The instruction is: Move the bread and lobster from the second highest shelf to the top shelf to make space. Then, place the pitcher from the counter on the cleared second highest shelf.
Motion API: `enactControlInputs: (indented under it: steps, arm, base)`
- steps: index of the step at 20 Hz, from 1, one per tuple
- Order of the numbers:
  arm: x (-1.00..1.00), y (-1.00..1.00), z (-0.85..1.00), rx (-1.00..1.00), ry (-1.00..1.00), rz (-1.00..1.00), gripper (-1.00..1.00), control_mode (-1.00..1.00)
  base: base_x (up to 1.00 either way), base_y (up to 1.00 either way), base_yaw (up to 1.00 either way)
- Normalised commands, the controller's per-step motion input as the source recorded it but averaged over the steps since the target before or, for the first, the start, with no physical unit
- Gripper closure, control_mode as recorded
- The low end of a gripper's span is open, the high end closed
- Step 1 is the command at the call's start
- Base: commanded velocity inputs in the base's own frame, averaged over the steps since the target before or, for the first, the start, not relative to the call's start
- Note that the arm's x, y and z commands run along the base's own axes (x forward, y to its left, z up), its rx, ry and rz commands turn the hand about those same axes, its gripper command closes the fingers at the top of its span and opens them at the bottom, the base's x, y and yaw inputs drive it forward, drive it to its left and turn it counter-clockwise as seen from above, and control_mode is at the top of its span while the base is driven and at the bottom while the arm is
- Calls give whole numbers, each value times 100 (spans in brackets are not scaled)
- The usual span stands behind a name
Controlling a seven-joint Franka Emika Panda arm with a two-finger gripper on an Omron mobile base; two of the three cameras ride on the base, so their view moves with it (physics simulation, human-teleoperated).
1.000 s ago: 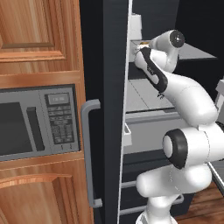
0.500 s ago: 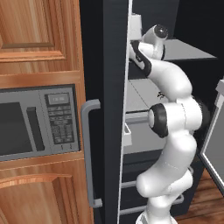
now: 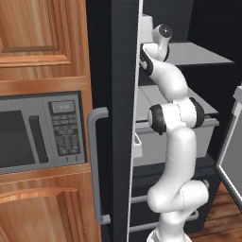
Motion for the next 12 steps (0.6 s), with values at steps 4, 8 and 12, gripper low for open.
enactControlInputs:
  steps: [4, 8, 12]
  arm:
    - [72, 0, -71, 0, 0, 0, -100, -100]
    - [4, 12, -93, -6, -1, 1, -100, -100]
    - [0, 16, -87, -5, -11, 0, -100, -100]
  base:
    - [0, 0, 0]
    - [0, 0, 0]
    - [0, 0, 0]
